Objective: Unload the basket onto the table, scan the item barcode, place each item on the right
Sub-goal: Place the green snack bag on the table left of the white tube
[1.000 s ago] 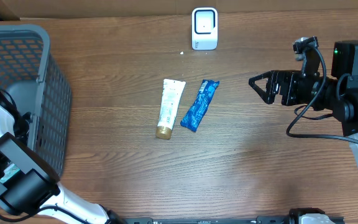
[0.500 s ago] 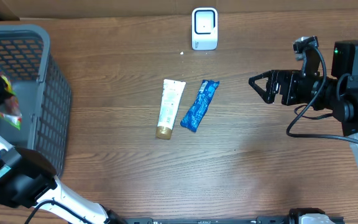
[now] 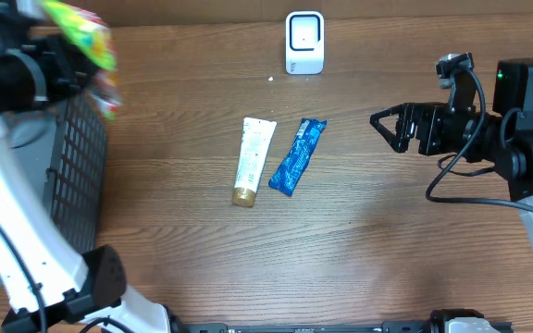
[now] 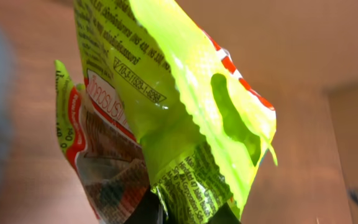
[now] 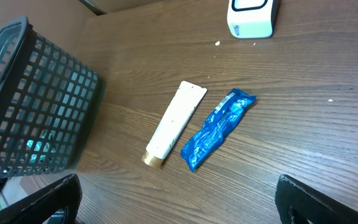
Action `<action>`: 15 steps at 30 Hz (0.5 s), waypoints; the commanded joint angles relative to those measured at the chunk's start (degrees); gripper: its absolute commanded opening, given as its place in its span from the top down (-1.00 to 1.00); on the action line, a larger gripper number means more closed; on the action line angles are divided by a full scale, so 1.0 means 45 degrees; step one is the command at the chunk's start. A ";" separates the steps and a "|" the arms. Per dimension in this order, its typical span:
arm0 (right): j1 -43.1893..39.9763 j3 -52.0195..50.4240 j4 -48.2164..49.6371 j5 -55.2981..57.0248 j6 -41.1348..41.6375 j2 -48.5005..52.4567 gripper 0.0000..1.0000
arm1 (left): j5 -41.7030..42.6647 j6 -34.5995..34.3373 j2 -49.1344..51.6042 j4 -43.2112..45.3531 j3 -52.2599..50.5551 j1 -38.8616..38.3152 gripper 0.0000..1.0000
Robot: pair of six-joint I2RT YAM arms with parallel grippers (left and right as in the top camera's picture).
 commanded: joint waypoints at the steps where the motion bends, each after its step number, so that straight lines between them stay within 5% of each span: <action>1: 0.0058 0.0325 0.0029 -0.0034 0.0053 0.0301 -1.00 | -0.2123 -0.0797 0.0209 -0.0015 -0.0889 -0.2501 0.92; 6: 0.0063 0.0325 -0.0146 -0.0034 0.0049 0.0481 -1.00 | -0.6499 -0.5100 0.0228 0.1277 -0.3725 -0.5022 0.91; 9: 0.0058 0.0325 -0.0233 -0.0029 0.0044 0.0500 -1.00 | -0.9262 -0.9962 0.0228 0.2098 -0.6280 -0.6261 0.92; 11: 0.0058 0.0325 -0.0243 -0.0024 0.0044 0.0500 -1.00 | -0.9923 -1.1798 0.0228 0.2662 -0.7698 -0.6640 0.92; 15: 0.0058 0.0325 -0.0209 -0.0029 0.0044 0.0500 -1.00 | -0.9933 -1.2740 0.0243 0.5047 -1.0632 -0.6980 0.92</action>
